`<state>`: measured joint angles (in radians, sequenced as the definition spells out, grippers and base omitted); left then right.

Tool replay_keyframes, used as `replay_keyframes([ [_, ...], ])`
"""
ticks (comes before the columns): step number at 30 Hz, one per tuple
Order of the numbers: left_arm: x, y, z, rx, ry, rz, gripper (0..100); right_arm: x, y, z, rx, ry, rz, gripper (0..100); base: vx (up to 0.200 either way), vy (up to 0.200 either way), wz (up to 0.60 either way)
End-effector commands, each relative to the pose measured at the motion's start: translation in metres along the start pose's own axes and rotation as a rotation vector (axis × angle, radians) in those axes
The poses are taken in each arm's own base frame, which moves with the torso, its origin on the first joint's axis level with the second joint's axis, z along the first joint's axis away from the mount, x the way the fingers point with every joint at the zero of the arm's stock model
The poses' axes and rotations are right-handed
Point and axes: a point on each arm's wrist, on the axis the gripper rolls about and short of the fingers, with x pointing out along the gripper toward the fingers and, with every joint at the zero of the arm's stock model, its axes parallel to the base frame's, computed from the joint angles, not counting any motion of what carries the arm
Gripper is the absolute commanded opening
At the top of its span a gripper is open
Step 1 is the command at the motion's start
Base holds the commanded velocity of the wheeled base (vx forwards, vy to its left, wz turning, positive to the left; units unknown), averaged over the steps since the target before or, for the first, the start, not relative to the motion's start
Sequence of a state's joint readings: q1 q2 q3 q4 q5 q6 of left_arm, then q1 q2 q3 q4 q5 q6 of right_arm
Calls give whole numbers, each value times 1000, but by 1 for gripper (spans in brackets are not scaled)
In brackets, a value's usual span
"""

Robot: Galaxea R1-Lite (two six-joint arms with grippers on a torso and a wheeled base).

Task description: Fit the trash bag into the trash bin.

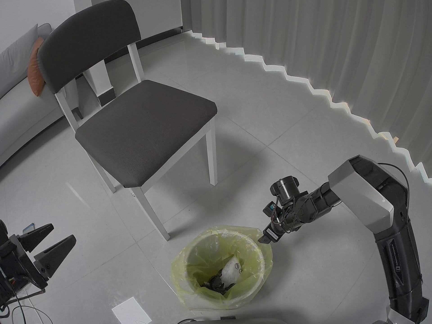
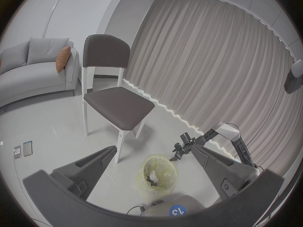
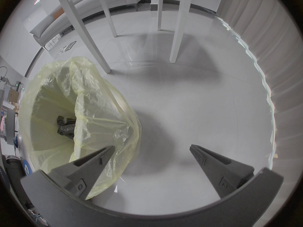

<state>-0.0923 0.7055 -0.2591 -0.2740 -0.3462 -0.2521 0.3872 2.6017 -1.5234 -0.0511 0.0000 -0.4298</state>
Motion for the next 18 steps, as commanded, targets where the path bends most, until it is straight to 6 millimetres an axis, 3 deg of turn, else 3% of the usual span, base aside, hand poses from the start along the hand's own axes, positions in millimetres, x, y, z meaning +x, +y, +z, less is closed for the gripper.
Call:
replay_keyframes([
  [1, 0, 0, 1, 0, -4, 0, 100, 3, 2, 4, -18, -16, -1, 100, 0, 0, 0],
  [10, -2, -1, 1, 4, -15, -2, 100, -3, 5, -2, -16, -30, -7, 100, 0, 0, 0],
  [18, -3, -1, -2, 3, -10, -4, 100, -60, -11, -10, 6, -58, -45, 100, 0, 0, 0],
])
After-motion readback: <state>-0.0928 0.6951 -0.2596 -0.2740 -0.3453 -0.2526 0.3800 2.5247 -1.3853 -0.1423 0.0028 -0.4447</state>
